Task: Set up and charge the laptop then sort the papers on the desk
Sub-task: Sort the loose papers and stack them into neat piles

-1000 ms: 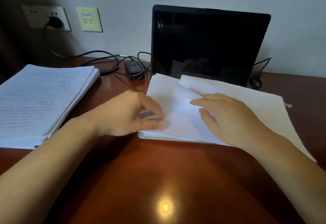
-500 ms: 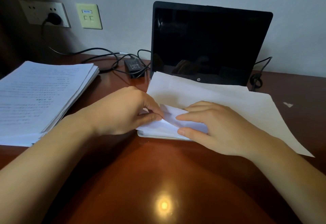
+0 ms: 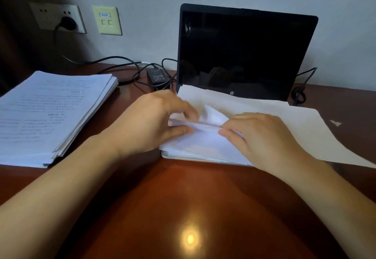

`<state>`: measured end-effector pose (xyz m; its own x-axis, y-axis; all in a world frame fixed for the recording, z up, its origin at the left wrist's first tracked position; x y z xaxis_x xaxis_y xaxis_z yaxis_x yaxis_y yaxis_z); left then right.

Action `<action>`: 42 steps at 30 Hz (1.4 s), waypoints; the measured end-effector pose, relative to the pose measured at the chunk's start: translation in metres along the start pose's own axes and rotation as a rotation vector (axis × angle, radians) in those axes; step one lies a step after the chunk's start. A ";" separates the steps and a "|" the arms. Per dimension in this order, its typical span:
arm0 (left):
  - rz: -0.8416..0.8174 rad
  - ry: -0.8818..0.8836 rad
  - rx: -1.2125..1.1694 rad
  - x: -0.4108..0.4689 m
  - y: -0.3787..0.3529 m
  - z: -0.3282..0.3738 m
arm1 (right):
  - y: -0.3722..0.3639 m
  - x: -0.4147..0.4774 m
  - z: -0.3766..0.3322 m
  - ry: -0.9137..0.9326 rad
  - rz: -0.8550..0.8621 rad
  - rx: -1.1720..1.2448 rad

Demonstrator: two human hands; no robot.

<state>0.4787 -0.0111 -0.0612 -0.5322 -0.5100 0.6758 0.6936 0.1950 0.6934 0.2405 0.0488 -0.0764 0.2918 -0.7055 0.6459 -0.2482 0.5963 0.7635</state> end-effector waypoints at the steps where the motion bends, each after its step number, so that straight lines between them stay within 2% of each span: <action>1: 0.002 0.028 0.016 0.000 0.002 -0.001 | 0.000 0.000 0.003 -0.033 0.003 0.003; 4: -0.058 0.056 0.026 -0.002 0.004 -0.004 | 0.002 0.001 0.012 -0.117 0.008 0.011; 8: -0.301 0.047 0.018 -0.003 -0.001 -0.003 | 0.003 -0.001 0.019 -0.171 0.042 -0.005; 10: -0.352 0.070 0.024 -0.005 -0.003 -0.003 | 0.003 0.000 0.019 -0.188 0.082 -0.001; 17: -0.300 0.014 0.048 -0.005 -0.008 -0.003 | 0.003 0.001 0.010 -0.122 -0.048 0.084; 21: -0.242 -0.061 0.120 -0.003 -0.010 -0.004 | 0.003 0.000 0.009 -0.103 -0.062 0.127; 27: -0.152 -0.119 0.089 -0.001 -0.008 -0.002 | 0.006 0.000 0.006 -0.068 -0.116 0.213; 33: -0.133 0.023 -0.058 -0.003 -0.009 -0.002 | 0.008 0.000 -0.002 -0.028 -0.150 0.270; 38: -0.091 0.107 -0.112 -0.004 -0.009 -0.005 | 0.005 -0.001 0.000 0.010 -0.124 0.194; 42: -0.061 -0.014 -0.002 -0.002 -0.008 -0.003 | 0.004 0.001 0.006 -0.061 -0.055 0.065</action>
<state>0.4755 -0.0139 -0.0691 -0.5800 -0.5091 0.6359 0.6611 0.1620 0.7326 0.2339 0.0481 -0.0726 0.2502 -0.7597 0.6002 -0.2932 0.5314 0.7948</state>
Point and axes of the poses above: each hand's wrist, its own x-axis towards the middle knuckle, its own y-axis out of the back of the hand, z = x × y, the point moved 1 cm from there along x, towards the middle knuckle, and after that the axes turned 11 degrees about z, right-handed, at the moved point
